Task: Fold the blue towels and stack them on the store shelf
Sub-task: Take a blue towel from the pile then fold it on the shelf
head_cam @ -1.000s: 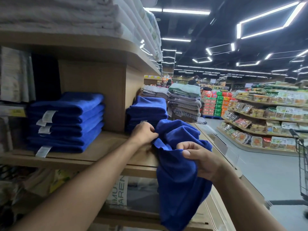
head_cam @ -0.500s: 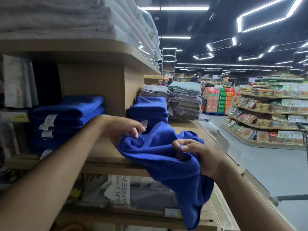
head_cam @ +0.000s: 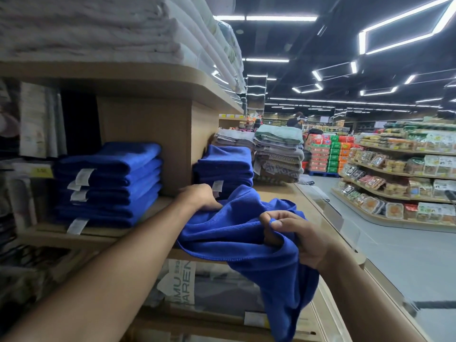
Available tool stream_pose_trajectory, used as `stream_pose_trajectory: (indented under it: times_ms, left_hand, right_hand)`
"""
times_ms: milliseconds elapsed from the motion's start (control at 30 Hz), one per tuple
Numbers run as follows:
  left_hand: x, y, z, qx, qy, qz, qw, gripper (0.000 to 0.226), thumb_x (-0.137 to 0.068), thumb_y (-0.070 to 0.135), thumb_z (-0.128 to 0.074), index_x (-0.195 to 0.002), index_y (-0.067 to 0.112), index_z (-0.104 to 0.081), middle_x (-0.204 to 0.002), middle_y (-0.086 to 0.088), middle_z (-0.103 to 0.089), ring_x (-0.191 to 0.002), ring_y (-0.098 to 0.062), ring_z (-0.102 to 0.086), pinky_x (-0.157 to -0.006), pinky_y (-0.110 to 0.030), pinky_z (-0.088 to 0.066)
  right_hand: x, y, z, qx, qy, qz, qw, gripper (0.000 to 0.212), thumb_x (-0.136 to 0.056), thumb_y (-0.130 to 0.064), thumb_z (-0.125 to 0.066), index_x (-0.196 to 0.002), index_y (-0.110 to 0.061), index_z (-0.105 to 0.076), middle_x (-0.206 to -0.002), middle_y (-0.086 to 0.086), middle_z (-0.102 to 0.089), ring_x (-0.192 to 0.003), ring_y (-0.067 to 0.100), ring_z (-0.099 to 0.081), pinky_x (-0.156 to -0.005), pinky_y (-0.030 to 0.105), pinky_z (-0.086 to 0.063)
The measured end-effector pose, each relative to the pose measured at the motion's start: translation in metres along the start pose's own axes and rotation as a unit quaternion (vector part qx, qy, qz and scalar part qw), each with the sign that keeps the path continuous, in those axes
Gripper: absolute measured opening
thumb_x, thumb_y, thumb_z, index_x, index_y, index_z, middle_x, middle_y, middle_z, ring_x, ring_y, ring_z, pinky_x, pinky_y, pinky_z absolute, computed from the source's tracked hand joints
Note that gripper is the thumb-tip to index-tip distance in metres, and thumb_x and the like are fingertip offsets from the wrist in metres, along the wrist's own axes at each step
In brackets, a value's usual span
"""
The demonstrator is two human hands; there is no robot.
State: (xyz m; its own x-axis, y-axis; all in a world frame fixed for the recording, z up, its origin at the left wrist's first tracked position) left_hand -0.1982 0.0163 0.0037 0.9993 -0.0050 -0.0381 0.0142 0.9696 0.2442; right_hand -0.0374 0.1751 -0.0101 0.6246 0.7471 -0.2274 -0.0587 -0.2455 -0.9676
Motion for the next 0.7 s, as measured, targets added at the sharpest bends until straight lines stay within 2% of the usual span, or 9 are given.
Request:
stream_pose_trajectory:
  times_ms: [67, 200, 300, 367, 433, 500, 533, 600, 700]
  left_hand:
    - [-0.002, -0.003, -0.005, 0.024, -0.020, -0.001, 1.000, 0.042, -0.076, 0.055, -0.072, -0.077, 0.015, -0.061, -0.073, 0.000, -0.064, -0.064, -0.017, -0.059, -0.053, -0.026, -0.040]
    - [-0.003, -0.012, 0.006, 0.075, -0.046, 0.001, 0.996, 0.034, -0.081, 0.037, -0.080, -0.084, 0.007, -0.064, -0.075, -0.005, -0.065, -0.066, -0.019, -0.061, -0.057, -0.026, -0.050]
    - [0.004, -0.015, 0.028, 0.210, -0.049, -0.018, 0.976, 0.026, -0.085, 0.029, -0.080, -0.093, 0.008, -0.067, -0.077, -0.006, -0.069, -0.065, -0.019, -0.063, -0.047, -0.023, -0.050]
    - [0.013, -0.006, 0.042, 0.378, -0.076, -0.060, 0.921, 0.015, -0.089, 0.019, -0.075, -0.098, 0.010, -0.067, -0.083, -0.009, -0.072, -0.068, -0.020, -0.067, -0.055, -0.028, -0.055]
    - [0.022, 0.009, 0.061, 0.534, -0.097, -0.121, 0.831, 0.010, -0.093, 0.008, -0.068, -0.103, 0.008, -0.067, -0.097, -0.016, -0.071, -0.083, -0.026, -0.068, -0.077, -0.038, -0.056]
    - [0.031, 0.020, 0.081, 0.610, -0.086, -0.168, 0.770, 0.016, -0.096, 0.004, -0.060, -0.111, 0.005, -0.064, -0.109, -0.020, -0.066, -0.098, -0.031, -0.063, -0.097, -0.045, -0.049]
    - [0.035, 0.024, 0.090, 0.620, -0.073, -0.187, 0.759, 0.018, -0.097, 0.003, -0.057, -0.113, 0.005, -0.063, -0.110, -0.019, -0.066, -0.099, -0.030, -0.063, -0.099, -0.044, -0.048]
    - [0.047, 0.033, 0.100, 0.595, -0.049, -0.225, 0.770, 0.023, -0.095, -0.007, -0.052, -0.110, 0.007, -0.064, -0.104, -0.014, -0.069, -0.092, -0.025, -0.066, -0.088, -0.038, -0.054]
    - [0.059, 0.043, 0.093, 0.501, -0.063, -0.278, 0.817, 0.060, -0.075, -0.027, -0.038, -0.109, 0.012, -0.069, -0.103, -0.010, -0.072, -0.092, -0.022, -0.067, -0.080, -0.032, -0.052]
  right_hand:
    - [0.000, -0.001, 0.001, 0.008, 0.011, 0.000, 1.000, 0.020, -0.093, -0.021, -0.061, -0.075, -0.017, -0.054, -0.067, -0.006, -0.063, -0.062, 0.003, -0.057, -0.063, 0.014, -0.047]
    - [0.002, -0.001, 0.003, 0.016, 0.040, 0.002, 0.999, 0.029, -0.084, -0.030, -0.076, -0.072, -0.016, -0.054, -0.065, -0.001, -0.061, -0.060, 0.006, -0.054, -0.061, 0.016, -0.046]
    - [0.003, -0.003, 0.000, 0.023, 0.040, 0.000, 0.999, 0.030, -0.083, -0.034, -0.079, -0.072, -0.015, -0.058, -0.067, -0.001, -0.060, -0.061, 0.007, -0.054, -0.062, 0.017, -0.046]
    - [0.003, -0.003, -0.002, 0.019, 0.036, -0.004, 0.999, 0.028, -0.083, -0.034, -0.080, -0.073, -0.016, -0.061, -0.069, -0.001, -0.061, -0.062, 0.006, -0.056, -0.062, 0.017, -0.046]
    - [0.003, -0.002, -0.001, 0.015, 0.043, -0.008, 0.999, 0.028, -0.080, -0.034, -0.083, -0.074, -0.016, -0.063, -0.069, 0.000, -0.062, -0.062, 0.007, -0.058, -0.062, 0.018, -0.048]
    - [0.004, 0.000, 0.001, 0.012, 0.057, -0.014, 0.998, 0.029, -0.076, -0.034, -0.086, -0.074, -0.015, -0.065, -0.070, 0.002, -0.063, -0.062, 0.009, -0.059, -0.062, 0.019, -0.049]
    - [0.004, 0.001, 0.002, 0.010, 0.063, -0.015, 0.998, 0.029, -0.075, -0.034, -0.088, -0.075, -0.014, -0.066, -0.071, 0.003, -0.064, -0.063, 0.010, -0.061, -0.063, 0.020, -0.050]
    - [0.005, 0.001, 0.002, 0.010, 0.074, -0.017, 0.997, 0.030, -0.072, -0.033, -0.090, -0.079, -0.011, -0.069, -0.076, 0.006, -0.067, -0.067, 0.013, -0.065, -0.066, 0.022, -0.053]
    - [0.007, 0.001, 0.005, 0.013, 0.103, -0.021, 0.994, 0.029, -0.069, -0.028, -0.089, -0.083, -0.008, -0.072, -0.082, 0.010, -0.069, -0.073, 0.016, -0.068, -0.071, 0.025, -0.054]
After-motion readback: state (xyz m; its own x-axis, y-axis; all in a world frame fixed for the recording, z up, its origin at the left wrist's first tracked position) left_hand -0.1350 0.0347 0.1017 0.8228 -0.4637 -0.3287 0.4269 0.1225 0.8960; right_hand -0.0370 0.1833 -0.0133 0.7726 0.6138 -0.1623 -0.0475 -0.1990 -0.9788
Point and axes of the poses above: each hand's wrist, its own x-axis away from the middle knuckle, its own z-axis out of the back of the hand, y = z × x, the point moved 10 cm from there along -x, towards the middle knuckle
